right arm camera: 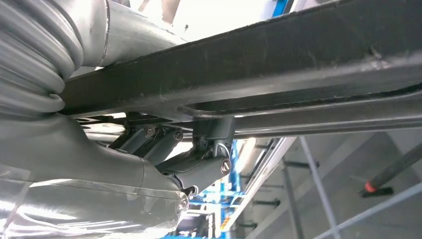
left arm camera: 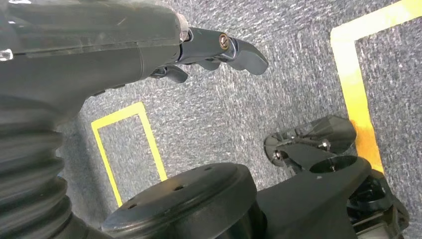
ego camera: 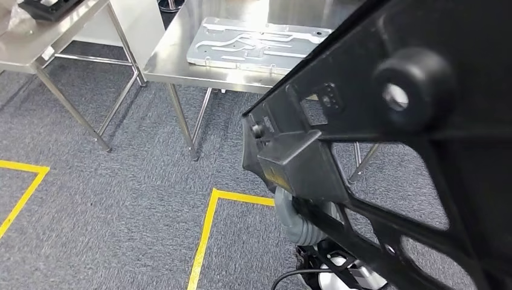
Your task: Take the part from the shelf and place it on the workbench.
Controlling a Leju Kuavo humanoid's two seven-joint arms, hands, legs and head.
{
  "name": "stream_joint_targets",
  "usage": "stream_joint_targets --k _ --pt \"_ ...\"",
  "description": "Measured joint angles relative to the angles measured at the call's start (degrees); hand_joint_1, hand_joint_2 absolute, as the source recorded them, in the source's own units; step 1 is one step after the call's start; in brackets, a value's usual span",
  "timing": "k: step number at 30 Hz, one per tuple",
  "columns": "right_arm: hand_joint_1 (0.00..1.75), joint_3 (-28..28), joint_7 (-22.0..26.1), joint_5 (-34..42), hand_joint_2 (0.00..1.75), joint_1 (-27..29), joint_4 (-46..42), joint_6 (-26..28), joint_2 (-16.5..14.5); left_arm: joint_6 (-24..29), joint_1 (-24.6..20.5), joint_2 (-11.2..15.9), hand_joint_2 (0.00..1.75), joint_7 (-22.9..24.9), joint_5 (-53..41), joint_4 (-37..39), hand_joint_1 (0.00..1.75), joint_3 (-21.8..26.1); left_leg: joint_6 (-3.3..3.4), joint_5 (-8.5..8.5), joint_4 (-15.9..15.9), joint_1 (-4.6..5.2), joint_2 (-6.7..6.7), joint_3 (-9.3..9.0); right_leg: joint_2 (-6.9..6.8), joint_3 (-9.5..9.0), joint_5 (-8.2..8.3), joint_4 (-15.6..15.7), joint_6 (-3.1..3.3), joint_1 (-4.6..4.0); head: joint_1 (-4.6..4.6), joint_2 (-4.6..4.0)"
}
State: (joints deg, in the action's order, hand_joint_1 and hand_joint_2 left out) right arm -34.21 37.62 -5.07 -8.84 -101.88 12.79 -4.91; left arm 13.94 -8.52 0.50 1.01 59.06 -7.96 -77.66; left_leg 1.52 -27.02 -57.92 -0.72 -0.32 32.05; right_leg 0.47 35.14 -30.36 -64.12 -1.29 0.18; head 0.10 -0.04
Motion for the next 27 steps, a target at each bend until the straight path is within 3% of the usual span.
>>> stream_joint_targets --k 2,3,4,6,8,9,12,14,15,17,18,19,20,22,23,24,27 --pt "1.69 0.0 0.0 0.1 1.75 0.1 0.0 -0.3 0.0 0.0 0.0 0.0 1.75 0.0 0.2 0.0 0.0 0.0 0.28 -0.3 0.0 0.01 -0.09 -0.31 -0.06 4.27 -2.4 -7.1 -0.35 0.28 0.06 0.0" --pt "1.69 0.0 0.0 0.2 1.75 0.1 0.0 -0.5 0.1 0.1 0.1 0.0 1.75 0.0 0.4 0.0 0.0 0.0 0.31 -0.5 0.0 0.01 -0.07 -0.49 -0.08 5.95 -2.56 -9.4 -0.47 0.43 0.06 0.0" --pt "1.69 0.0 0.0 0.2 1.75 0.2 0.0 -0.6 0.1 0.1 0.1 0.0 1.75 0.0 0.5 0.0 0.0 0.0 0.26 -0.73 0.0 0.01 -0.02 -0.76 -0.12 6.72 -1.61 -9.7 -0.55 0.57 0.06 0.0" --pt "1.69 0.0 0.1 0.3 1.75 0.1 0.0 -0.6 0.1 0.1 0.1 0.0 1.75 0.0 0.7 0.0 0.0 0.0 -0.03 -1.36 0.0 -0.02 0.13 -1.63 -0.22 5.06 2.98 -4.5 -0.45 0.75 0.07 0.0" --pt "1.69 0.0 0.2 0.3 1.75 0.1 0.1 -0.6 0.1 0.1 0.2 0.0 1.75 0.0 0.7 0.0 0.0 0.0 -0.61 -2.09 0.0 0.1 0.2 -2.29 -0.36 2.14 5.99 2.2 -0.1 0.55 0.05 0.0" --pt "1.69 0.0 0.3 0.3 1.75 0.0 0.1 -0.7 0.1 0.2 0.2 0.0 1.75 0.0 0.8 0.0 0.0 0.0 -0.94 -2.36 0.0 0.16 0.18 -2.41 -0.39 1.34 6.27 4.1 0.11 0.4 0.02 0.0" --pt "1.69 0.0 0.5 0.4 1.75 0.1 0.1 -0.6 0.1 0.3 0.1 0.0 1.75 -0.1 0.8 0.0 0.0 0.0 -1.88 -2.94 0.3 0.17 0.05 -2.75 -0.28 0.71 5.53 5.2 0.91 0.26 -0.07 0.0" --pt "1.69 0.0 0.6 0.4 1.75 0.0 0.1 -0.6 0.0 0.3 0.0 0.1 1.75 -0.1 0.8 0.0 0.0 0.0 -2.39 -4.15 -1.6 0.08 0.04 -2.3 -0.28 -0.03 5.25 5.7 1.61 0.45 -0.13 0.0" --pt "1.69 0.0 0.7 0.4 1.75 0.0 0.1 -0.6 0.0 0.3 0.0 0.2 1.75 -0.2 0.8 0.0 0.0 0.0 -2.57 -5.4 -4.3 0.02 0.06 -1.06 -0.33 -0.43 5.09 5.9 1.94 0.5 -0.17 0.0" --pt "1.69 0.0 0.7 0.4 1.75 0.0 0.2 -0.6 -0.1 0.2 -0.1 0.2 1.75 -0.3 0.8 0.0 0.0 0.0 -2.8 -8.12 -11.9 0.03 0.07 3.17 -0.45 -0.97 4.55 5.9 2.46 0.31 -0.22 0.0" --pt "1.69 0.0 0.7 0.4 1.75 0.0 0.2 -0.6 -0.1 0.2 -0.2 0.3 1.75 -0.4 0.9 0.0 0.0 0.0 -2.89 -8.6 -14.8 0.03 0.07 4.99 -0.46 -1.28 4.25 5.9 2.57 0.21 -0.21 0.0" --pt "1.69 0.0 0.7 0.4 1.75 0.0 0.3 -0.6 -0.1 0.1 -0.4 0.3 1.75 -0.4 0.9 0.0 0.0 0.0 -2.94 -7.97 -15.9 0.03 0.07 5.94 -0.43 -1.67 3.91 5.8 2.63 0.14 -0.2 0.0" --pt "1.69 -0.1 0.7 0.4 1.75 0.0 0.3 -0.6 -0.1 0.1 -0.4 0.3 1.75 -0.4 0.9 0.0 0.0 0.0 -2.94 -6.22 -14.8 0.02 0.06 5.84 -0.34 -2.12 3.53 5.7 2.61 0.11 -0.21 0.0" --pt "1.69 -0.1 0.7 0.4 1.75 0.1 0.3 -0.6 -0.1 0.1 -0.3 0.3 1.75 -0.3 0.8 0.0 0.0 0.0 -2.75 -1.4 -8.4 0.0 0.06 3.62 -0.11 -3.14 2.64 5.5 2.39 0.11 -0.2 0.0" --pt "1.69 -0.1 0.8 0.4 1.75 0.0 0.3 -0.6 -0.1 0.1 -0.2 0.3 1.75 -0.2 0.8 0.0 0.0 -0.1 -2.62 0.12 -5.4 0.11 0.07 2.53 -0.01 -3.47 2.24 5.4 2.15 0.03 -0.2 0.0" --pt "1.69 -0.1 0.8 0.3 1.75 0.0 0.3 -0.6 -0.1 0.1 -0.1 0.3 1.75 -0.2 0.8 0.0 0.0 -0.1 -2.33 0.59 -3.2 0.23 0.08 1.65 0.05 -3.54 1.94 5.2 1.85 -0.03 -0.23 0.0" --pt "1.69 -0.2 0.8 0.3 1.75 0.0 0.3 -0.6 -0.1 0.1 0.0 0.3 1.75 -0.3 0.8 0.0 0.0 -0.1 -1.17 -0.38 -1.3 0.44 0.18 0.92 -0.02 -3.32 1.82 4.8 0.92 -0.15 -0.31 0.0"
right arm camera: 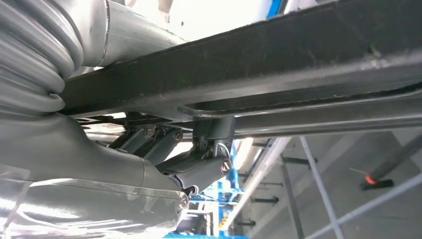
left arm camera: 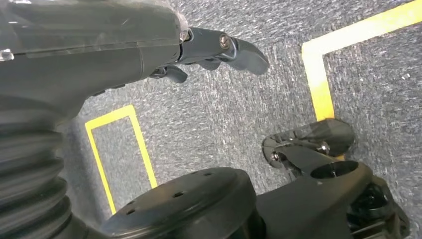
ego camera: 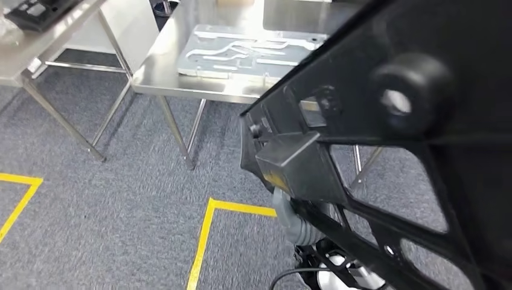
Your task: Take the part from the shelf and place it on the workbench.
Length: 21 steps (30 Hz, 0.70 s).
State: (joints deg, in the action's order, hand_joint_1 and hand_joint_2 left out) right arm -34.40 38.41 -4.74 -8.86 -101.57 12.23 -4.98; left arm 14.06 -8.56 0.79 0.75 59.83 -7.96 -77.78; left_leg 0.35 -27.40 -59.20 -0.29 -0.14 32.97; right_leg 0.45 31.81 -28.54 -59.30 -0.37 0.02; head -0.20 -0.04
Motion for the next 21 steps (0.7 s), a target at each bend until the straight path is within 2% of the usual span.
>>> stream_joint_targets --k 2,3,5,6,7,8,10,11,13,14,16,17,18,19,21 --pt "1.69 -0.1 0.0 0.0 1.75 0.0 0.0 0.0 0.0 0.0 0.0 0.0 1.75 0.0 0.0 0.0 0.0 0.0 0.67 -0.12 0.6 -0.21 0.12 -0.77 -0.11 0.63 -0.56 -1.9 -0.54 0.06 0.07 0.0" --pt "1.69 -0.1 0.0 0.0 1.75 -0.1 0.0 0.1 0.0 0.0 0.0 0.0 1.75 0.0 0.0 0.0 0.0 0.0 0.93 -0.23 0.8 -0.32 0.14 -1.27 -0.13 1.84 -1.44 -4.1 -0.81 0.17 0.13 0.0" --pt "1.69 -0.1 0.0 0.0 1.75 0.1 0.0 0.2 0.0 0.0 0.0 0.0 1.75 0.0 0.0 0.0 0.0 0.0 1.27 -0.67 0.8 -0.35 0.07 -1.85 -0.16 6.02 -3.77 -10.7 -1.3 0.43 0.24 0.0" --pt "1.69 -0.1 0.0 -0.1 1.75 0.2 0.0 0.2 0.1 0.0 0.0 0.0 1.75 0.0 0.0 0.0 0.0 0.0 1.31 -0.95 0.8 -0.35 0.07 -2.11 -0.16 8.24 -4.41 -13.6 -1.48 0.57 0.23 0.0" --pt "1.69 -0.2 0.0 -0.1 1.75 0.2 0.0 0.3 0.1 0.0 0.0 0.0 1.75 -0.1 0.0 0.0 0.0 0.0 1.27 -1.28 0.8 -0.35 0.11 -2.47 -0.17 9.74 -4.11 -14.9 -1.62 0.7 0.23 0.0" --pt "1.69 -0.2 0.0 -0.1 1.75 0.3 0.0 0.3 0.2 0.0 0.0 0.0 1.75 -0.1 0.0 0.0 0.0 -0.1 1.18 -1.67 0.8 -0.37 0.18 -2.97 -0.19 10.23 -2.69 -14.3 -1.69 0.82 0.23 0.0" --pt "1.69 -0.2 0.0 -0.3 1.75 0.3 0.0 0.4 0.2 0.0 0.1 0.0 1.75 -0.1 0.0 0.0 0.0 -0.1 0.85 -2.62 0.9 -0.43 0.29 -4.21 -0.3 8.45 2.3 -8.0 -1.57 0.94 0.24 0.0" --pt "1.69 -0.2 0.0 -0.4 1.75 0.3 0.0 0.6 0.2 0.0 0.1 0.0 1.75 -0.1 0.0 0.0 0.0 -0.1 0.61 -3.07 0.9 -0.44 0.31 -4.8 -0.39 7.41 3.85 -4.9 -1.39 0.83 0.23 0.0" --pt "1.69 -0.2 0.0 -0.6 1.75 0.3 -0.1 0.8 0.2 0.0 0.0 0.0 1.75 0.0 -0.1 0.0 0.0 -0.1 -0.12 -3.78 1.1 -0.39 0.26 -5.25 -0.55 6.41 4.46 -1.5 -0.61 0.41 0.34 0.0" --pt "1.69 -0.3 0.0 -0.7 1.75 0.4 -0.1 0.9 0.2 0.0 0.0 0.0 1.75 0.0 -0.1 0.0 0.0 -0.1 -0.52 -3.9 1.1 -0.33 0.22 -5.55 -0.57 6.37 3.98 -1.2 -0.14 0.25 0.37 0.0" --pt "1.69 -0.3 0.0 -0.8 1.75 0.5 -0.2 1.1 0.2 -0.1 0.0 0.0 1.75 0.0 -0.1 0.0 0.0 -0.2 -1.22 -4.18 0.8 -0.33 0.17 -6.11 -0.5 5.54 4.1 -0.6 0.74 0.3 0.44 0.0" --pt "1.69 -0.3 0.0 -0.8 1.75 0.5 -0.3 1.1 0.2 -0.1 0.0 0.0 1.75 0.0 -0.1 0.0 0.0 -0.3 -1.42 -4.37 -0.4 -0.37 0.17 -5.92 -0.48 4.92 3.86 -0.3 1.13 0.36 0.37 0.0" --pt "1.69 -0.3 0.0 -0.8 1.75 0.4 -0.4 1.0 0.2 -0.1 0.0 0.0 1.75 0.0 -0.1 0.0 0.0 -0.4 -1.56 -5.02 -2.7 -0.43 0.18 -4.83 -0.47 4.29 3.62 -0.1 1.48 0.37 0.32 0.0" --pt "1.69 -0.3 0.0 -0.8 1.75 0.4 -0.4 1.0 0.2 -0.1 0.0 0.0 1.75 -0.1 -0.1 0.0 0.0 -0.4 -1.63 -6.09 -6.0 -0.47 0.19 -2.98 -0.49 3.77 3.32 0.0 1.76 0.32 0.24 0.0" --pt "1.69 -0.4 0.0 -0.9 1.75 0.5 -0.5 1.0 0.2 -0.2 -0.2 0.0 1.75 -0.2 0.0 0.0 0.0 -0.5 -1.76 -8.86 -12.9 -0.42 0.19 1.63 -0.48 3.05 2.59 0.1 2.15 0.09 0.15 0.0"
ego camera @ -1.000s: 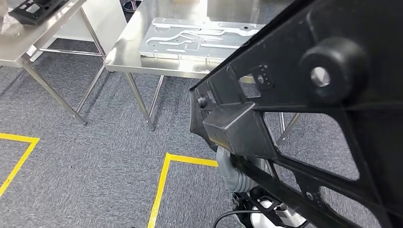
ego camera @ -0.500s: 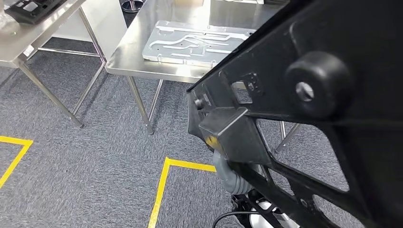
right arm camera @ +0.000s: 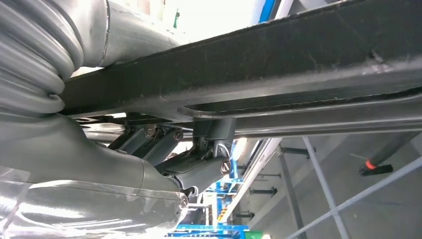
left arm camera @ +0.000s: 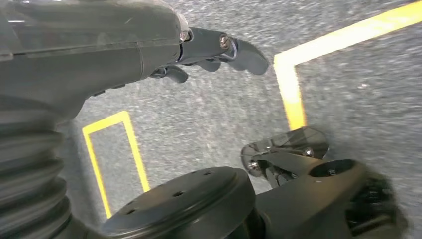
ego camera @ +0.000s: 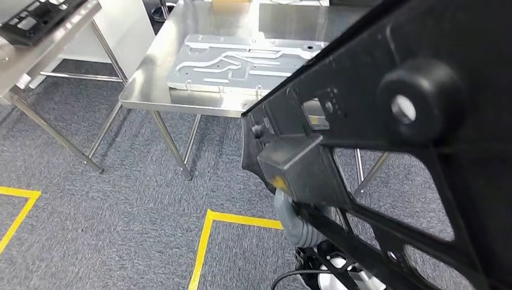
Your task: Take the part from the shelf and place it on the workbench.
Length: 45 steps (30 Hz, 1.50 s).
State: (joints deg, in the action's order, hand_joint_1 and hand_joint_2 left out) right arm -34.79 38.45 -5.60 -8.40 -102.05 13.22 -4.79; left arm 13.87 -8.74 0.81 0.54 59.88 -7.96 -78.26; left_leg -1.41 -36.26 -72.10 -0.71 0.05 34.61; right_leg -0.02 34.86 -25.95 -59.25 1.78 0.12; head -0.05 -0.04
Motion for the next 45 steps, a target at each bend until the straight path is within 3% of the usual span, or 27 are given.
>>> stream_joint_targets --k 1,2,5,7,9,12,15,16,17,18,20,22,25,27,28,31,32,33,35,36,38,39,42,43,45 --pt "1.69 0.0 0.0 0.0 1.75 0.1 0.0 0.0 0.0 0.0 -0.1 0.0 1.75 -0.1 0.1 0.0 0.0 0.0 0.02 -0.54 -1.7 0.03 0.0 1.57 0.04 -0.44 -0.39 0.0 0.09 -0.14 -0.01 0.0" --pt "1.69 0.0 0.0 0.0 1.75 0.1 0.0 0.0 0.0 0.0 -0.2 0.0 1.75 -0.1 0.1 0.0 0.0 0.0 0.08 0.15 -1.5 0.05 0.0 2.28 0.11 -0.99 -0.81 0.0 0.15 -0.28 0.0 0.0" --pt "1.69 0.0 0.0 0.0 1.75 0.1 0.0 -0.1 0.0 0.0 0.0 0.0 1.75 -0.1 0.2 0.0 0.0 0.0 1.03 7.93 7.3 0.27 -0.03 0.39 0.32 -2.98 -2.14 0.1 0.07 -0.6 0.06 0.0" --pt "1.69 -0.1 0.0 -0.1 1.75 0.0 0.1 -0.1 0.0 0.0 0.1 0.0 1.75 -0.1 0.3 0.0 0.0 0.0 1.66 9.34 11.5 0.82 -0.1 -0.05 0.4 -3.25 -2.65 0.1 -0.34 -0.56 0.01 0.0" --pt "1.69 -0.1 0.0 -0.1 1.75 0.0 0.1 -0.1 0.0 0.0 0.1 -0.1 1.75 -0.1 0.4 0.0 0.0 0.0 2.23 9.13 12.6 1.13 -0.12 0.16 0.39 -3.12 -2.64 -0.5 -1.05 -0.55 -0.12 0.0" --pt "1.69 -0.2 0.0 -0.1 1.75 -0.2 0.0 0.0 0.0 0.0 0.1 -0.2 1.75 0.0 0.4 0.0 0.0 0.0 2.94 10.15 13.6 0.62 -0.09 -1.67 0.32 -2.59 -3.8 -3.2 -2.0 -0.5 -0.05 0.0" --pt "1.69 -0.2 -0.1 -0.2 1.75 -0.2 -0.1 0.0 0.0 -0.1 0.0 -0.3 1.75 0.2 0.2 0.0 0.0 0.0 3.27 9.62 13.9 0.44 -0.15 -2.71 0.32 2.95 -7.92 -12.2 -2.81 0.12 0.12 0.0" --pt "1.69 -0.2 -0.1 -0.3 1.75 -0.2 -0.2 0.0 0.0 -0.1 0.0 -0.3 1.75 0.3 0.1 0.0 0.0 0.0 3.24 9.33 13.9 0.4 -0.11 -2.94 0.31 4.95 -8.53 -14.7 -3.05 0.37 0.12 0.0" --pt "1.69 -0.2 -0.2 -0.3 1.75 -0.1 -0.2 0.0 0.0 -0.1 0.0 -0.3 1.75 0.3 0.1 0.0 0.0 -0.1 3.13 9.0 13.9 0.33 -0.04 -3.27 0.29 6.18 -8.04 -15.6 -3.29 0.6 0.12 0.0" --pt "1.69 -0.2 -0.2 -0.4 1.75 -0.1 -0.2 0.0 0.0 -0.1 0.1 -0.3 1.75 0.3 0.1 0.0 0.0 -0.1 2.93 8.61 13.9 0.21 0.04 -3.77 0.27 6.3 -6.28 -14.3 -3.47 0.81 0.12 0.0" --pt "1.69 -0.2 -0.2 -0.6 1.75 -0.1 -0.2 0.1 0.0 -0.1 0.1 -0.3 1.75 0.3 0.1 0.0 0.0 -0.1 2.31 7.63 13.9 -0.07 0.17 -5.04 0.14 4.12 -0.97 -7.4 -3.76 1.1 0.14 0.0" --pt "1.69 -0.2 -0.3 -0.8 1.75 0.0 -0.2 0.2 0.0 0.0 0.1 -0.3 1.75 0.3 0.1 0.0 0.0 -0.1 1.49 6.76 13.9 -0.13 0.23 -5.86 -0.06 2.32 0.86 -2.0 -3.33 0.87 0.22 0.0" --pt "1.69 -0.2 -0.4 -0.9 1.75 0.3 -0.4 0.2 0.0 0.0 0.1 -0.3 1.75 0.3 0.1 0.0 0.0 -0.2 0.28 6.21 13.6 0.02 0.16 -6.56 -0.02 1.67 0.74 -0.9 -1.79 0.66 0.35 0.0" --pt "1.69 -0.2 -0.4 -0.9 1.75 0.3 -0.7 0.2 0.0 0.0 0.1 -0.3 1.75 0.3 0.1 0.0 0.0 -0.3 -0.21 5.43 11.6 -0.08 0.15 -6.13 0.0 0.69 0.52 -0.6 -0.95 0.71 0.3 0.0" --pt "1.69 -0.2 -0.4 -1.0 1.75 0.2 -0.8 0.2 -0.1 0.0 0.1 -0.3 1.75 0.4 0.1 0.0 0.0 -0.4 -0.36 4.4 9.1 -0.14 0.14 -4.82 -0.02 0.23 0.33 -0.4 -0.6 0.7 0.26 0.0" --pt "1.69 -0.3 -0.6 -1.0 1.75 0.4 -1.0 0.2 -0.2 0.0 -0.1 -0.3 1.75 0.3 0.1 0.0 0.0 -0.4 -0.32 0.35 -0.9 -0.06 0.13 1.51 -0.02 -0.41 -0.39 -0.3 -0.01 0.31 0.17 0.0" --pt "1.69 -0.3 -0.8 -1.0 1.75 0.5 -1.0 0.2 -0.2 -0.1 -0.2 -0.3 1.75 0.3 0.1 0.0 0.0 -0.5 -0.16 0.29 -2.3 -0.01 0.13 2.82 0.03 -0.71 -0.68 -0.3 0.08 0.13 0.16 0.0" --pt "1.69 -0.3 -0.9 -1.0 1.75 0.6 -1.0 0.2 -0.2 -0.1 -0.3 -0.3 1.75 0.3 0.1 0.0 0.0 -0.5 0.06 1.51 -1.6 0.05 0.13 3.12 0.1 -1.16 -1.0 -0.3 0.14 -0.06 0.16 0.0" --pt "1.69 -0.3 -1.0 -1.1 1.75 0.7 -1.2 0.2 -0.2 -0.1 -0.1 -0.3 1.75 0.3 0.1 0.0 0.0 -0.5 0.86 6.73 4.8 0.3 0.11 1.36 0.24 -2.25 -1.72 -0.3 0.17 -0.37 0.17 0.0" --pt "1.69 -0.3 -1.0 -1.2 1.75 0.7 -1.3 0.2 -0.2 -0.1 0.0 -0.3 1.75 0.3 0.1 0.0 0.0 -0.5 1.29 8.28 8.0 0.55 0.08 0.38 0.3 -2.72 -2.01 -0.3 0.09 -0.5 0.27 0.0" --pt "1.69 -0.3 -1.0 -1.3 1.75 0.8 -1.5 0.2 -0.2 0.0 0.1 -0.2 1.75 0.3 0.2 0.0 0.0 -0.6 2.1 8.68 11.8 1.06 0.04 -0.62 0.35 -3.02 -2.37 -0.2 -0.38 -0.53 0.27 0.0" --pt "1.69 -0.3 -1.0 -1.3 1.75 0.9 -1.5 0.2 -0.2 0.0 0.1 -0.2 1.75 0.3 0.2 0.0 0.0 -0.6 2.37 8.34 12.2 1.16 0.05 -0.7 0.36 -3.1 -2.29 -0.5 -0.74 -0.55 0.27 0.0" --pt "1.69 -0.3 -1.0 -1.4 1.75 1.2 -1.8 0.2 -0.3 0.0 0.2 -0.3 1.75 0.3 0.3 0.0 0.0 -0.6 2.92 9.85 13.6 0.78 0.08 -2.16 0.32 -2.97 -2.84 -2.7 -1.64 -0.54 0.24 0.0" --pt "1.69 -0.3 -1.0 -1.5 1.75 1.1 -2.0 0.2 -0.3 0.0 0.2 -0.3 1.75 0.3 0.3 0.0 0.0 -0.6 3.02 9.93 13.9 0.64 0.04 -2.72 0.32 -2.14 -3.94 -4.4 -1.91 -0.48 0.3 0.0" --pt "1.69 -0.4 -1.0 -1.6 1.75 1.1 -2.1 0.2 -0.3 0.0 0.2 -0.4 1.75 0.3 0.3 0.0 0.0 -0.7 3.22 9.83 14.1 0.53 -0.07 -3.17 0.32 1.52 -7.1 -10.4 -2.53 -0.09 0.44 0.0"
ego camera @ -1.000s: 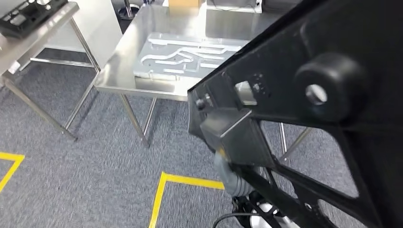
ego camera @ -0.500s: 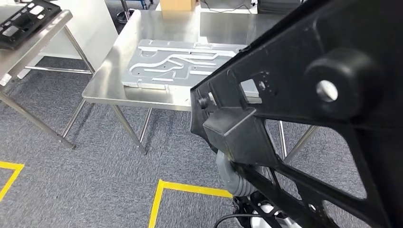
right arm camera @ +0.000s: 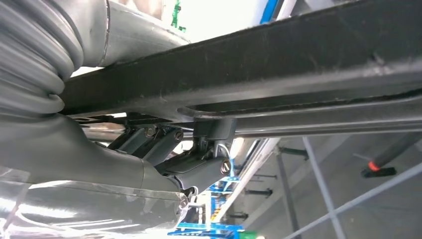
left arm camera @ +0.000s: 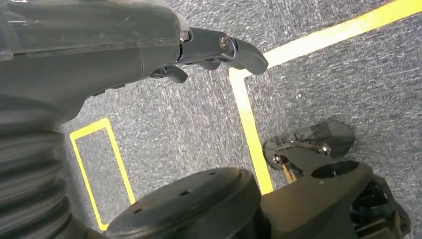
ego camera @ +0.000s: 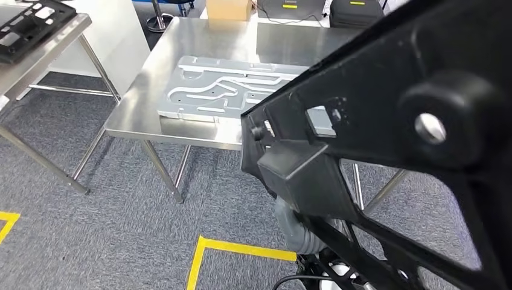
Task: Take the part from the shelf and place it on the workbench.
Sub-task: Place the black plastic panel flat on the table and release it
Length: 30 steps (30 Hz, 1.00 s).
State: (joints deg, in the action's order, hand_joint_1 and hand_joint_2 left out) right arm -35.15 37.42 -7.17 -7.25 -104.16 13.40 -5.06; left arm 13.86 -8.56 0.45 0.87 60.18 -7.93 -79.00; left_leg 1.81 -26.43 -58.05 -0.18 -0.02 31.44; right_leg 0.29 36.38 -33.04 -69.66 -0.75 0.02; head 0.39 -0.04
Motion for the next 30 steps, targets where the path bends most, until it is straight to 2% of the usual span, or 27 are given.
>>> stream_joint_targets --k 1,2,3,4,5,6,8,10,12,14,16,17,18,19,21,22,23,25,27,28,30 --pt "1.69 0.0 0.0 0.0 1.75 0.1 0.0 0.0 0.0 0.0 0.0 0.0 1.75 0.0 0.0 0.0 0.0 -0.1 0.03 -0.11 0.0 -0.02 0.01 -0.05 0.0 2.13 -1.12 -3.0 -0.29 0.26 0.0 0.0" --pt "1.69 0.0 0.0 0.0 1.75 0.2 0.0 0.0 0.0 0.0 0.0 0.0 1.75 0.0 0.0 0.0 0.0 -0.1 0.0 -0.28 0.0 -0.06 0.05 -0.14 -0.01 3.73 -1.31 -4.8 -0.56 0.52 -0.01 0.0" --pt "1.69 0.0 0.0 -0.1 1.75 0.3 0.0 0.0 0.0 0.0 0.0 0.0 1.75 0.0 0.0 0.0 0.0 -0.1 -0.1 -0.5 0.0 -0.13 0.11 -0.33 -0.03 4.36 -0.33 -4.7 -0.78 0.74 -0.01 0.0" --pt "1.69 0.0 0.0 -0.1 1.75 0.4 -0.1 0.0 0.0 0.0 0.0 0.0 1.75 0.0 0.0 0.0 0.0 -0.2 -0.3 -0.78 0.0 -0.25 0.19 -0.66 -0.07 3.88 1.77 -2.4 -0.97 0.95 -0.01 0.0" --pt "1.69 0.0 0.0 -0.1 1.75 0.4 -0.1 0.0 0.0 0.0 0.1 0.0 1.75 0.0 0.0 0.0 0.0 -0.2 -0.56 -1.12 0.0 -0.36 0.25 -1.08 -0.13 2.57 4.45 1.2 -1.1 1.12 -0.01 0.0" --pt "1.69 0.0 0.0 -0.2 1.75 0.4 -0.2 -0.1 0.0 0.0 0.1 -0.1 1.75 0.0 0.0 0.0 0.0 -0.2 -0.9 -1.48 -0.1 -0.42 0.31 -1.52 -0.21 1.2 6.2 4.9 -1.08 1.16 0.0 0.0" --pt "1.69 -0.1 0.0 -0.3 1.75 0.5 -0.5 -0.2 0.0 0.0 0.1 -0.1 1.75 0.0 0.0 0.0 0.0 -0.2 -1.73 -2.16 -0.1 -0.4 0.31 -1.87 -0.32 -0.45 6.89 9.2 -0.41 0.97 -0.03 0.0" --pt "1.69 -0.2 -0.1 -0.4 1.75 0.8 -0.7 -0.2 0.1 0.0 0.2 -0.1 1.75 0.0 0.0 0.0 0.0 -0.2 -2.59 -2.34 -0.4 -0.33 0.29 -2.1 -0.27 -0.76 6.52 9.6 0.65 0.82 -0.08 0.0" --pt "1.69 -0.4 -0.1 -0.5 1.75 1.1 -0.8 -0.2 0.0 0.0 0.1 0.0 1.75 0.0 0.0 0.0 0.0 -0.2 -3.19 -2.89 -1.8 -0.44 0.25 -2.2 -0.25 -1.53 7.13 10.0 1.45 0.93 -0.11 0.0" --pt "1.69 -0.5 0.0 -0.6 1.75 1.2 -1.0 -0.3 0.0 0.0 0.1 0.0 1.75 -0.1 0.0 0.0 0.0 -0.2 -3.46 -5.19 -6.4 -0.55 0.21 0.05 -0.31 -2.25 6.84 10.1 2.06 0.93 -0.2 0.0" --pt "1.69 -0.5 0.1 -0.6 1.75 1.4 -1.1 -0.3 0.0 0.0 -0.1 0.1 1.75 -0.3 0.2 0.0 0.0 -0.2 -3.56 -8.17 -13.4 -0.52 0.21 4.21 -0.33 -2.54 6.4 10.1 2.4 0.74 -0.27 0.0" --pt "1.69 -0.5 0.1 -0.6 1.75 1.5 -1.1 -0.5 0.0 0.0 -0.2 0.1 1.75 -0.4 0.3 0.0 0.0 -0.2 -3.52 -8.76 -15.5 -0.51 0.21 5.79 -0.31 -2.73 6.16 10.1 2.47 0.62 -0.28 0.0" --pt "1.69 -0.5 0.2 -0.6 1.75 1.6 -1.1 -0.8 0.0 0.0 -0.3 0.1 1.75 -0.4 0.5 0.0 0.0 -0.2 -3.42 -8.25 -15.9 -0.51 0.2 6.52 -0.26 -3.02 5.89 10.1 2.51 0.51 -0.28 0.0" --pt "1.69 -0.5 0.2 -0.6 1.75 1.6 -1.1 -1.3 0.0 0.0 -0.3 0.0 1.75 -0.4 0.7 0.0 0.0 -0.2 -3.26 -6.49 -14.2 -0.5 0.2 6.23 -0.19 -3.45 5.58 10.1 2.51 0.41 -0.28 0.0" --pt "1.69 -0.5 0.3 -0.4 1.75 1.6 -1.1 -2.5 0.0 0.2 -0.1 0.1 1.75 -0.4 1.1 0.0 0.0 -0.2 -2.62 -1.59 -7.5 -0.4 0.17 3.99 -0.05 -4.37 4.94 10.2 2.4 0.28 -0.27 0.0" --pt "1.69 -0.5 0.4 -0.3 1.75 1.5 -1.0 -3.1 0.0 0.2 0.1 0.1 1.75 -0.4 1.3 0.0 0.0 -0.2 -2.27 -0.61 -4.4 -0.16 0.08 3.22 0.01 -4.63 4.72 10.2 2.22 0.25 -0.23 0.0" --pt "1.69 -0.5 0.3 -0.2 1.75 1.4 -1.0 -3.5 0.0 0.3 0.1 0.1 1.75 -0.5 1.5 0.0 0.0 -0.2 -1.91 -0.18 -2.6 0.09 0.0 2.79 0.03 -4.69 4.53 10.2 1.94 0.25 -0.22 0.0" --pt "1.69 -0.5 0.2 -0.1 1.75 1.2 -0.8 -4.2 -0.1 0.4 0.2 0.1 1.75 -0.5 1.8 0.0 0.0 -0.2 -1.38 -0.5 -1.2 0.46 -0.07 2.74 0.02 -4.78 4.56 9.8 1.19 0.25 -0.16 0.0" --pt "1.69 -0.5 0.1 0.0 1.75 0.9 -0.8 -4.6 -0.2 0.4 0.2 0.1 1.75 -0.5 1.9 0.0 0.0 -0.2 -0.82 0.27 -0.4 0.2 0.04 1.67 -0.06 -4.82 4.16 8.5 0.52 0.29 -0.11 0.0" --pt "1.69 -0.5 0.1 0.0 1.75 0.7 -0.8 -4.7 -0.3 0.4 0.2 0.1 1.75 -0.4 1.9 0.0 0.0 -0.2 -0.57 0.23 -0.2 0.08 0.08 1.04 -0.08 -4.27 3.4 7.2 0.24 0.32 -0.05 0.0" --pt "1.69 -0.5 0.1 0.1 1.75 0.3 -0.7 -4.7 -0.3 0.4 0.2 0.1 1.75 -0.2 2.0 0.0 0.0 -0.2 -0.17 0.01 0.0 0.03 0.04 0.26 -0.11 -1.19 0.82 1.9 -0.23 0.46 0.08 0.0"
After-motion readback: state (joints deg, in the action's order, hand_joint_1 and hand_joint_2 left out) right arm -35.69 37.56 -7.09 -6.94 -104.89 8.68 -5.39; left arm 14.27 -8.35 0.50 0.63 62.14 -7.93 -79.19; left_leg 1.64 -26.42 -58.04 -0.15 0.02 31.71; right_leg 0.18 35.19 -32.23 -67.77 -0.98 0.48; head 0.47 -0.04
